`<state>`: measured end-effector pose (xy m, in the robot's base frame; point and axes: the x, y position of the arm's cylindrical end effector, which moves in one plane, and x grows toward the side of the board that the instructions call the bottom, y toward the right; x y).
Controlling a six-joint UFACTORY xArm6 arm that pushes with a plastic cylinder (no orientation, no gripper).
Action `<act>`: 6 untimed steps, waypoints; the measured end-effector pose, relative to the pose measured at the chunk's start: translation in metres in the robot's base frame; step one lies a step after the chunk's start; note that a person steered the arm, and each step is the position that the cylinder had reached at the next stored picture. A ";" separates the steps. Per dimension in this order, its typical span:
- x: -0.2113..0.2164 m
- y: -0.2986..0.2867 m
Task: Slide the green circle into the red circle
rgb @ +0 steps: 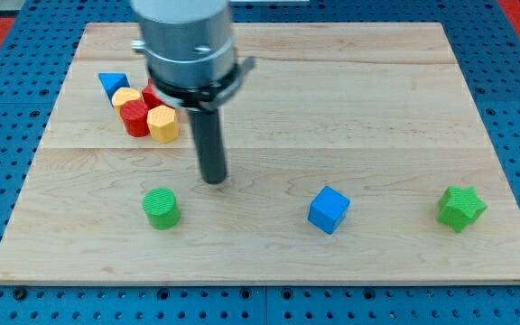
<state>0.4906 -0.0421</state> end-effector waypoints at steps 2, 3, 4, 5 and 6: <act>0.056 0.011; 0.071 -0.044; 0.059 -0.083; 0.025 -0.087; 0.045 -0.093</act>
